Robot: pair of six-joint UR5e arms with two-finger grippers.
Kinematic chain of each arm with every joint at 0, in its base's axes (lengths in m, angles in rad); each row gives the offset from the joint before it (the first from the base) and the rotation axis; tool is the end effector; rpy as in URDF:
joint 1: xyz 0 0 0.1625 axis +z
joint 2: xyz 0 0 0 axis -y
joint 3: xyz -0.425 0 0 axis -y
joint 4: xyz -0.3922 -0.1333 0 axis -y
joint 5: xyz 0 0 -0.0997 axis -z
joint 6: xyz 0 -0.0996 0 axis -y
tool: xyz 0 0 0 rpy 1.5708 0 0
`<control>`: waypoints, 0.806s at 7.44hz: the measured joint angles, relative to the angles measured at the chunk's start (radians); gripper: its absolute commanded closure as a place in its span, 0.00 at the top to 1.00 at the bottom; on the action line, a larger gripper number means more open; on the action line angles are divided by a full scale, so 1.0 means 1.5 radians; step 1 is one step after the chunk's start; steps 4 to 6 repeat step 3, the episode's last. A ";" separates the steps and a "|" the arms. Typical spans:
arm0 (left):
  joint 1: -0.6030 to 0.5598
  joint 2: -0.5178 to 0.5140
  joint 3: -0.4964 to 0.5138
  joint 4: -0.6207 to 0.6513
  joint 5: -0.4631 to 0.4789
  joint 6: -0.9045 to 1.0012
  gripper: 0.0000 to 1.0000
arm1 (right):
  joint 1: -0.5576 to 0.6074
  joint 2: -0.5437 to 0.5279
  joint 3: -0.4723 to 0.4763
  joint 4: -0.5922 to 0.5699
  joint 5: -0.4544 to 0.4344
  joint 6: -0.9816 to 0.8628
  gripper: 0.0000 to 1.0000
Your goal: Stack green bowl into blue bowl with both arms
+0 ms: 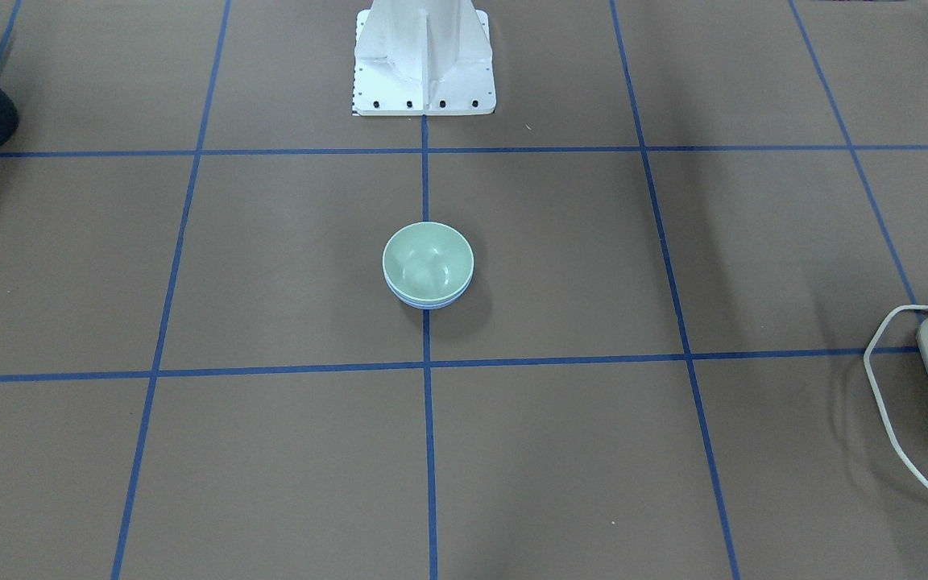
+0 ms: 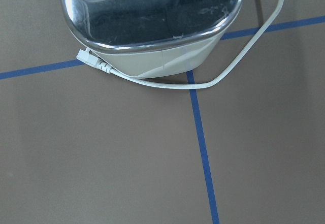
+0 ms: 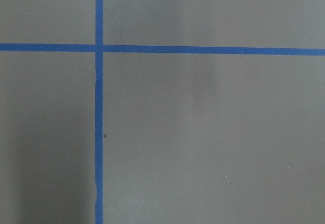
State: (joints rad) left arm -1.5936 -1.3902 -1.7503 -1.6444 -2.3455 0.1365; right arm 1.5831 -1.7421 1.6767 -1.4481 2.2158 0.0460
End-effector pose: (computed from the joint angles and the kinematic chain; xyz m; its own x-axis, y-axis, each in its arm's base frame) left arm -0.0732 -0.4189 0.6448 0.7120 0.1697 -0.6813 -0.0748 0.9832 0.1667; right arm 0.0786 -0.4221 0.6807 0.7981 0.0213 0.6022 -0.0490 0.9984 0.0296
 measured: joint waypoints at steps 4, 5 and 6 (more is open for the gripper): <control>0.001 0.004 0.000 0.000 0.000 0.000 0.99 | -0.001 0.000 0.000 0.000 0.000 0.000 1.00; 0.001 0.004 0.000 0.000 0.000 0.000 0.99 | -0.001 0.000 0.000 0.000 0.000 0.000 1.00; 0.001 0.004 0.000 0.000 0.000 0.000 0.99 | -0.001 0.000 0.000 0.000 0.000 0.000 1.00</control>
